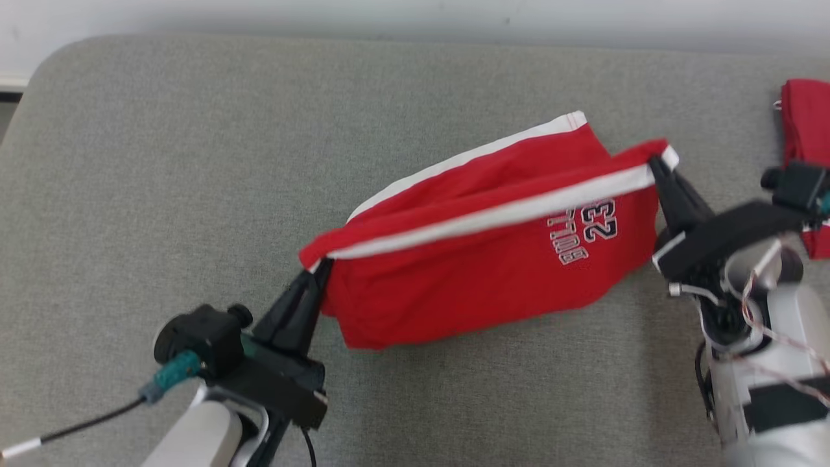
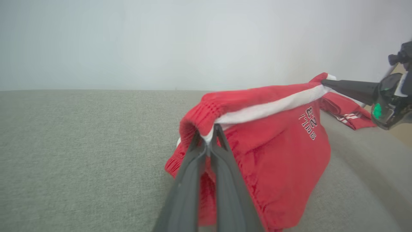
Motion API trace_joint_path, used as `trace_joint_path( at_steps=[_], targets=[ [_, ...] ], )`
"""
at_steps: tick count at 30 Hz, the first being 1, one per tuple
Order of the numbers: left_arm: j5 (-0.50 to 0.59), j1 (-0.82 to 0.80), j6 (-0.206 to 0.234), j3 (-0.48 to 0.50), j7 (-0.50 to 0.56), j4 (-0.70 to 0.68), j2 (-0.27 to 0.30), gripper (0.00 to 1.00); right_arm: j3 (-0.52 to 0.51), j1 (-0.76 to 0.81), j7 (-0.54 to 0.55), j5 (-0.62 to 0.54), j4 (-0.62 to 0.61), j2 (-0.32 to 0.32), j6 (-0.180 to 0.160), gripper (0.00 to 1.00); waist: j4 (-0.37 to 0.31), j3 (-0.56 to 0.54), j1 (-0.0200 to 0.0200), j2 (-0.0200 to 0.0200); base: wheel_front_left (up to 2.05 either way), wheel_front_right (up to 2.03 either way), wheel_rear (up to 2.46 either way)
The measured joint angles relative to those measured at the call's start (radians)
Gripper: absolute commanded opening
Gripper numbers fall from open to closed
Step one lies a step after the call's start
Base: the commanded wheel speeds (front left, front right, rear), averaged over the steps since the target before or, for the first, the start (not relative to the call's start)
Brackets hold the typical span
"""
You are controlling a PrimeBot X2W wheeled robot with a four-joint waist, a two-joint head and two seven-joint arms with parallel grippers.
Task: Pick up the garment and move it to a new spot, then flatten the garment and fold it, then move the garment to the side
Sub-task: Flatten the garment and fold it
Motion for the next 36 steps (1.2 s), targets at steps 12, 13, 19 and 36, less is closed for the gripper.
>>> trace_joint_path(
  at_steps=[12, 13, 19, 36],
  targets=[
    [-0.057, -0.204, 0.000, -0.085, 0.000, 0.141, -0.022, 0.00, 0.068, -0.368, -0.085, -0.108, 0.393, -0.040, 0.000, 0.00, 0.044, 0.090, -0.0001, 0.0000, 0.00, 0.00, 0.00],
    [-0.062, -0.217, 0.000, -0.090, 0.000, 0.151, -0.025, 0.00, 0.073, -0.390, -0.093, -0.117, 0.421, -0.043, 0.000, 0.00, 0.048, 0.097, -0.0001, 0.0000, 0.00, 0.00, 0.00],
    [-0.088, -0.280, -0.001, -0.114, 0.000, 0.214, -0.040, 0.00, 0.103, -0.480, -0.140, -0.150, 0.560, -0.053, 0.000, 0.00, 0.067, 0.140, 0.0000, 0.0001, 0.00, 0.00, 0.00],
    [0.044, -0.127, -0.001, 0.105, 0.000, 0.169, -0.091, 1.00, 0.301, -0.373, -0.299, -0.027, 0.565, -0.154, 0.000, 1.00, 0.057, 0.082, -0.0003, 0.0000, 0.00, 0.00, 0.00]
  ],
)
